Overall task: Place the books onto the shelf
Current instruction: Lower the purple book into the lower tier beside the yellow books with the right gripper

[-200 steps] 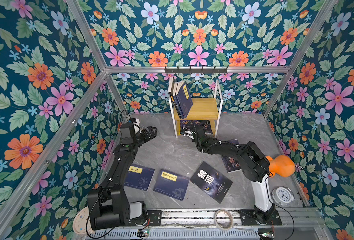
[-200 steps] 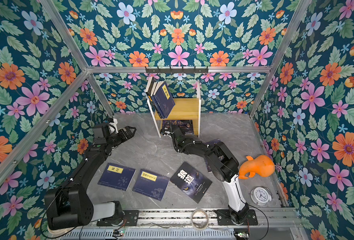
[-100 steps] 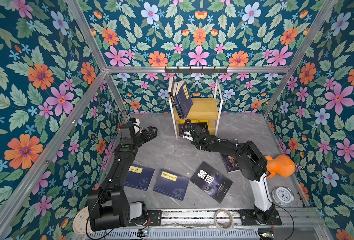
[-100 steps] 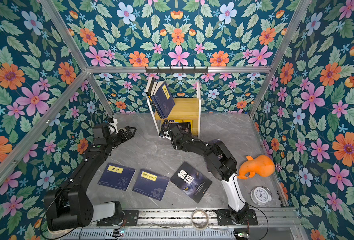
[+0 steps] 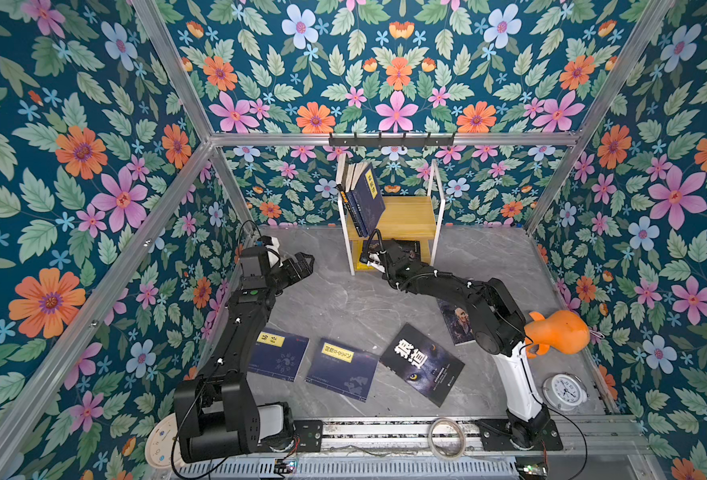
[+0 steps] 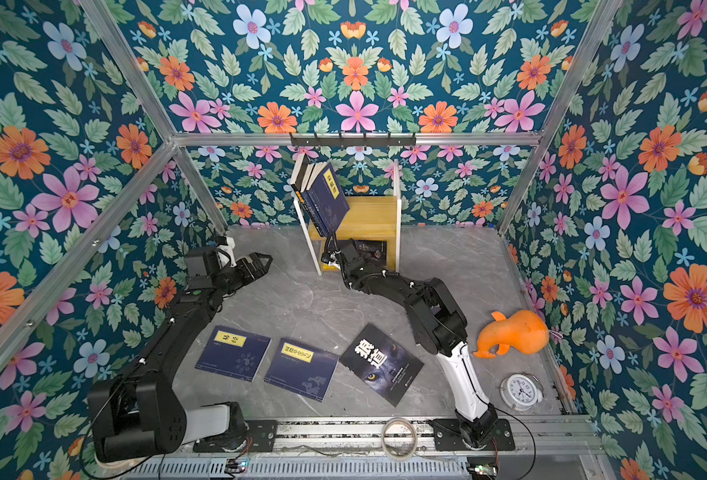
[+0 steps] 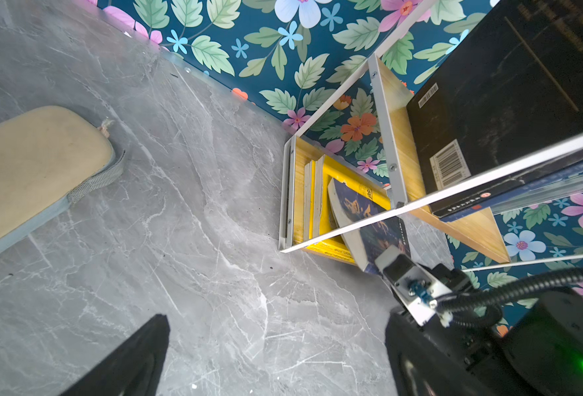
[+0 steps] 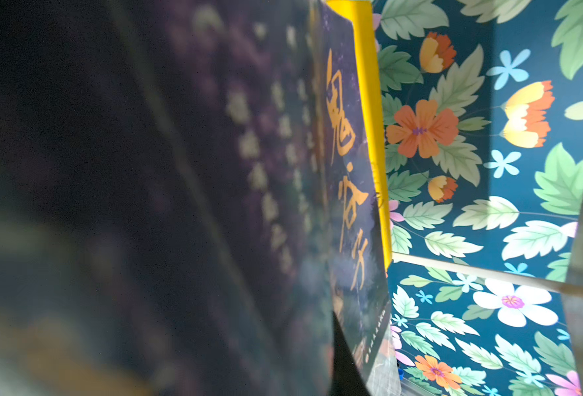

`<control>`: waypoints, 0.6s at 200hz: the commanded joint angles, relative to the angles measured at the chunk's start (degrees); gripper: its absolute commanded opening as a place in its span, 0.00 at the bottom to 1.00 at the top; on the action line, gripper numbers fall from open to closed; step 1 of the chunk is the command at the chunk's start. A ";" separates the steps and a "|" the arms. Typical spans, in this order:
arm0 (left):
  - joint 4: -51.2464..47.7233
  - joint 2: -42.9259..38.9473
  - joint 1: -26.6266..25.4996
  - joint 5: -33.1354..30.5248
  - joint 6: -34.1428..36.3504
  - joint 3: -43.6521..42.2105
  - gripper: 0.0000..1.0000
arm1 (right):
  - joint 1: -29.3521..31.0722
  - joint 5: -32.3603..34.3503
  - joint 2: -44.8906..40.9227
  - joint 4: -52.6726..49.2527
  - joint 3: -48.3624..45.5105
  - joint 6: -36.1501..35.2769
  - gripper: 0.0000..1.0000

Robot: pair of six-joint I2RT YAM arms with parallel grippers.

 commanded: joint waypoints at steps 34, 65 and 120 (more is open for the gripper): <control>0.50 -0.55 0.04 -0.39 0.95 -0.01 1.00 | -1.07 -0.16 3.93 -0.15 6.32 -1.98 0.00; 0.43 -0.59 0.05 -0.43 1.12 -0.10 1.00 | -1.17 -1.01 5.64 -0.53 8.77 -2.39 0.00; 0.43 -0.50 0.05 -0.72 1.47 -0.02 1.00 | -1.19 -1.82 6.33 -1.50 9.50 -2.30 0.00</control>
